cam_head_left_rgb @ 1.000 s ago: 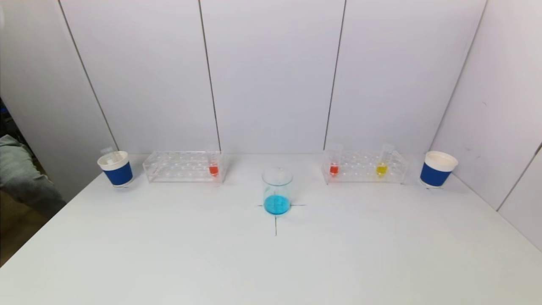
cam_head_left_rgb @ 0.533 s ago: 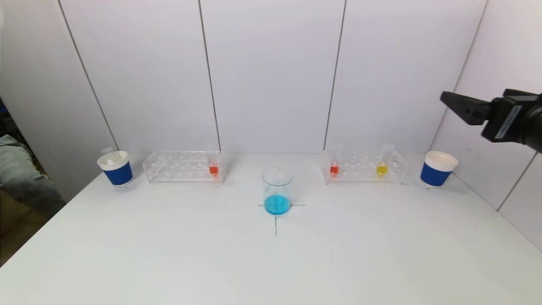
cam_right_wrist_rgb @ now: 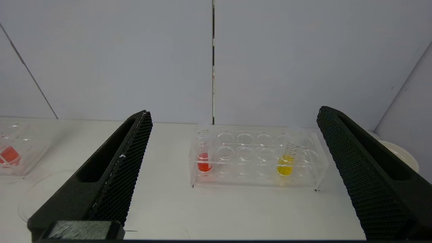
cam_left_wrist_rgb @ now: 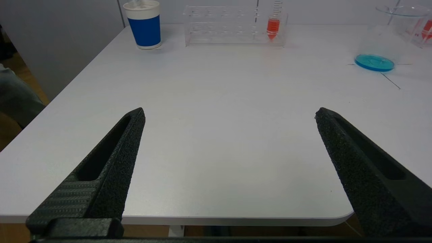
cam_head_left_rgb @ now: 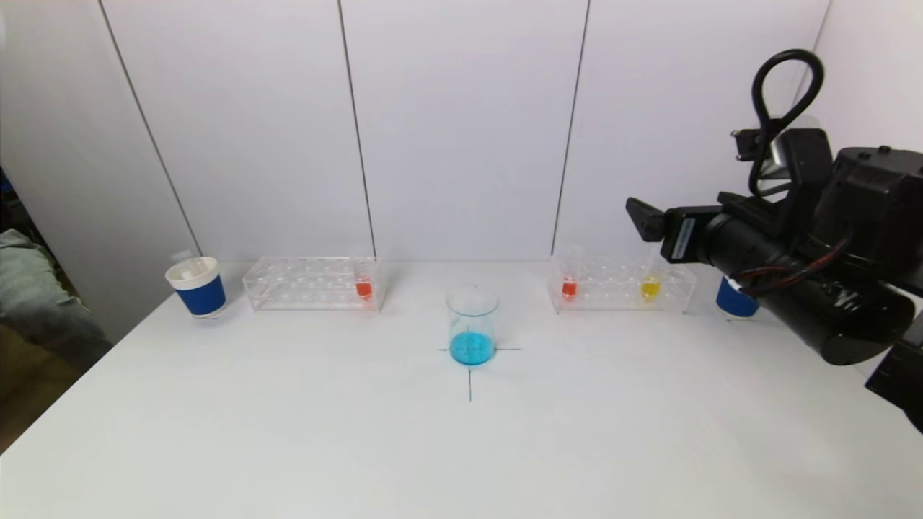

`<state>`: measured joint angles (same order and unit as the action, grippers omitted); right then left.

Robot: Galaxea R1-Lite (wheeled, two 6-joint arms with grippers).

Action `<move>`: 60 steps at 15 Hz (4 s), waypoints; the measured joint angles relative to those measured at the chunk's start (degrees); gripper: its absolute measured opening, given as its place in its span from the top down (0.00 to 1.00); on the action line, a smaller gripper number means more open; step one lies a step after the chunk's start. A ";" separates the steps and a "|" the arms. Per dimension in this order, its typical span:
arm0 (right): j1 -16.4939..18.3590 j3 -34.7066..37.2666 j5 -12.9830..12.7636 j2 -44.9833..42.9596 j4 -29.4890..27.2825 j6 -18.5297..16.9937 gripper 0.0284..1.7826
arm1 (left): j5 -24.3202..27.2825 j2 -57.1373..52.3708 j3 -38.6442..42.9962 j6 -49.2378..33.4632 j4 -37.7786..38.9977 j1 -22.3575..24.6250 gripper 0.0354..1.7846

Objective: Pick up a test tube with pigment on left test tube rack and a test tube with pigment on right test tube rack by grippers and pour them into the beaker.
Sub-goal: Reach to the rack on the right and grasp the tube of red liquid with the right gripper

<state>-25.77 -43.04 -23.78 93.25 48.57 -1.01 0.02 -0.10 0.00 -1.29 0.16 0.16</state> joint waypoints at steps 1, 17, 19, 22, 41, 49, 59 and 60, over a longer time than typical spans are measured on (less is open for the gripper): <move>-0.33 0.22 -0.28 2.06 1.88 -0.06 0.00 | 0.00 0.00 0.00 0.02 0.00 0.00 0.01; 0.00 -4.58 -0.30 30.43 21.86 -2.86 0.00 | -0.02 0.02 0.00 0.00 0.00 0.00 0.01; 0.12 -5.18 -0.02 32.77 24.81 -2.36 0.00 | -0.02 0.02 0.00 0.00 0.00 0.00 0.01; 0.23 -6.05 -0.06 35.34 25.32 -2.32 0.00 | -0.02 0.02 0.00 0.00 0.00 0.00 0.01; 2.97 -19.02 0.50 44.15 24.75 -1.68 0.00 | -0.02 0.02 0.00 0.02 0.00 0.00 0.01; 4.14 -23.10 0.28 47.17 24.66 -1.10 0.00 | -0.02 0.02 0.00 0.00 0.00 0.00 0.01; 4.25 -26.47 0.28 50.19 24.37 0.71 0.00 | -0.02 0.02 0.00 0.00 0.00 0.00 0.01; 4.25 -26.79 0.28 50.47 24.37 0.91 0.00 | -0.02 0.02 0.00 0.00 0.00 0.00 0.01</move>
<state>-21.52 -69.84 -23.50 143.71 72.94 -0.10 0.00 -0.07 0.00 -1.29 0.16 0.16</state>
